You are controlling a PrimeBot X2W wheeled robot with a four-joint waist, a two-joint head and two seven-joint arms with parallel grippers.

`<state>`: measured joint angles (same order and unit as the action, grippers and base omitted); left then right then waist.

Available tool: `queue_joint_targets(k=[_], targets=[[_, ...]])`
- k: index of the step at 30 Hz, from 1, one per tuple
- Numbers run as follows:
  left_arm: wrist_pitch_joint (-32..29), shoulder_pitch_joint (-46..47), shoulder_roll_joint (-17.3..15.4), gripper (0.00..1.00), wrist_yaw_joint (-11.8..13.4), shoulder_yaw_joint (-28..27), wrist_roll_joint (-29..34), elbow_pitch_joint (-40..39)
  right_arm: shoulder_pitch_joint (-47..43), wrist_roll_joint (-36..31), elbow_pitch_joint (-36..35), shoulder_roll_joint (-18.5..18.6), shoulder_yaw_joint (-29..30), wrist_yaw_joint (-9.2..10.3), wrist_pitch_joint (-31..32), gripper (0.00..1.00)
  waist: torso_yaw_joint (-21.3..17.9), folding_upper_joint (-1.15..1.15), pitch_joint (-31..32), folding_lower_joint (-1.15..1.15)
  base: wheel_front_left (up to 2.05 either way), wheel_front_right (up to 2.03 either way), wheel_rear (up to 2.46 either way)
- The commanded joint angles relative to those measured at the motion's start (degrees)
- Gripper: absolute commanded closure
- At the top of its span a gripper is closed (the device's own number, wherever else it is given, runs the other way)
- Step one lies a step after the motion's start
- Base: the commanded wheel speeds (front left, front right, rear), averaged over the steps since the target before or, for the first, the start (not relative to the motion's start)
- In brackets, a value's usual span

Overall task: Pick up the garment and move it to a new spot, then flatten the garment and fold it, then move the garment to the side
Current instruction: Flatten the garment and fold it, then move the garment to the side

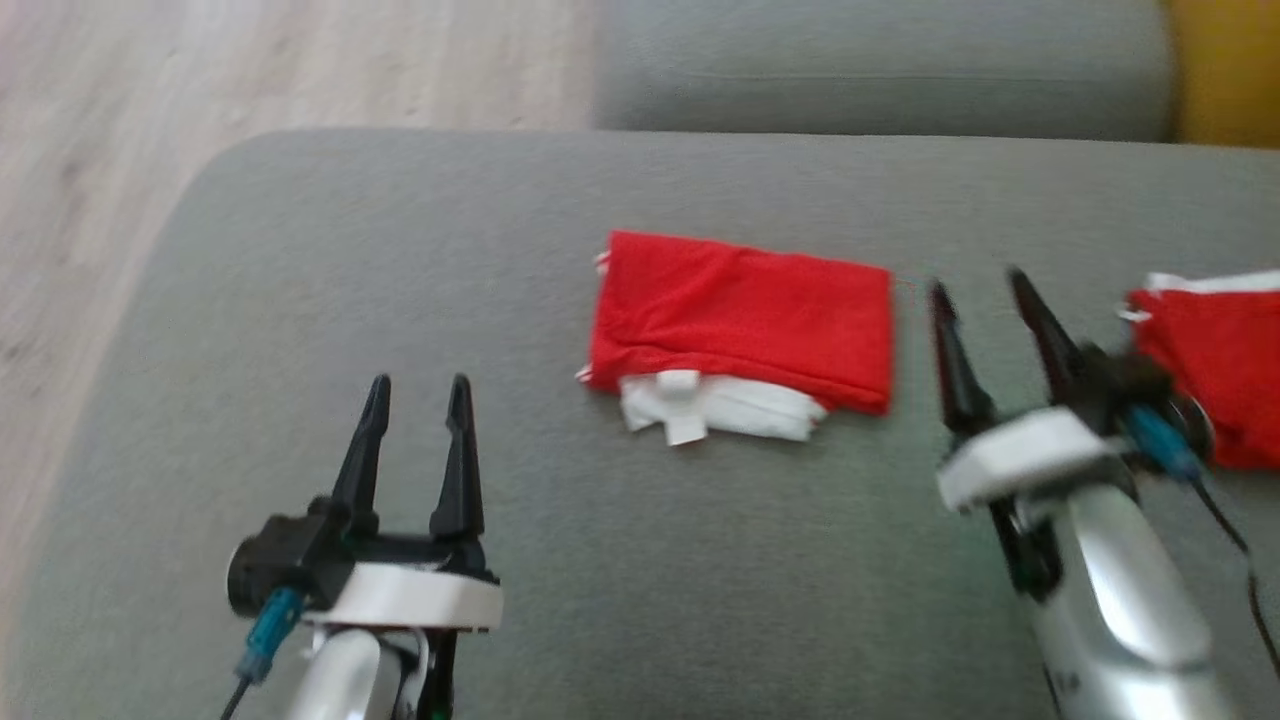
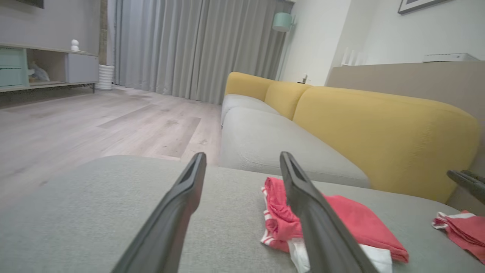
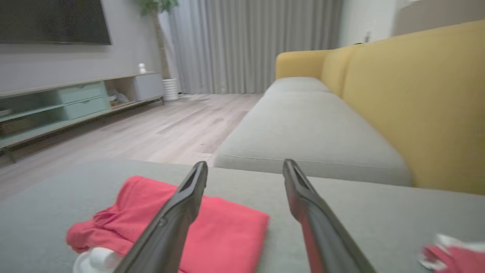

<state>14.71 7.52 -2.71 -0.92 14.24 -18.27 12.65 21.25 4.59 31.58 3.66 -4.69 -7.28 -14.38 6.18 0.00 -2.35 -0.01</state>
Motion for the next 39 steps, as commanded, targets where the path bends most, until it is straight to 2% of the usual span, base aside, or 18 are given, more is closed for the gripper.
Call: queue_joint_targets(k=[1, 8, 15, 32, 39], targets=[[0.29, 0.79, -0.17, 0.00, 0.68, -2.83, 0.37, -1.93, -1.26, -1.21, -4.57, -0.79, 0.01, -0.21, -0.61, 0.00, -3.38, 0.00, 1.20, 0.01, 0.00, 0.00, 0.00], [0.29, -1.94, -0.17, 0.00, 1.05, -4.92, 2.20, -1.69, -9.93, -0.81, -10.97, -0.79, 1.14, -0.21, -0.62, 0.00, -6.18, 0.00, 2.18, 0.01, 0.00, 0.00, 0.00], [0.29, -4.23, -0.17, 0.00, 1.03, -6.17, 2.46, -2.04, -15.08, 1.77, -14.25, -0.79, 0.97, -0.21, -0.62, 0.00, -6.97, 0.00, 2.55, 0.01, 0.00, 0.00, 0.00], [0.29, -3.77, -0.17, 0.00, 0.60, -5.12, 2.61, -2.18, -14.46, 2.25, -13.14, -0.79, 0.93, -0.21, -0.62, 0.00, -5.27, 0.00, 1.43, 0.01, 0.00, 0.00, 0.00], [0.29, -1.24, -0.17, 0.00, 0.18, -3.70, 2.43, -2.26, -7.24, -0.89, -9.71, -0.79, 1.64, -0.21, 2.32, 0.00, -2.28, 0.00, -2.71, 0.01, 0.00, 0.00, 0.00]])
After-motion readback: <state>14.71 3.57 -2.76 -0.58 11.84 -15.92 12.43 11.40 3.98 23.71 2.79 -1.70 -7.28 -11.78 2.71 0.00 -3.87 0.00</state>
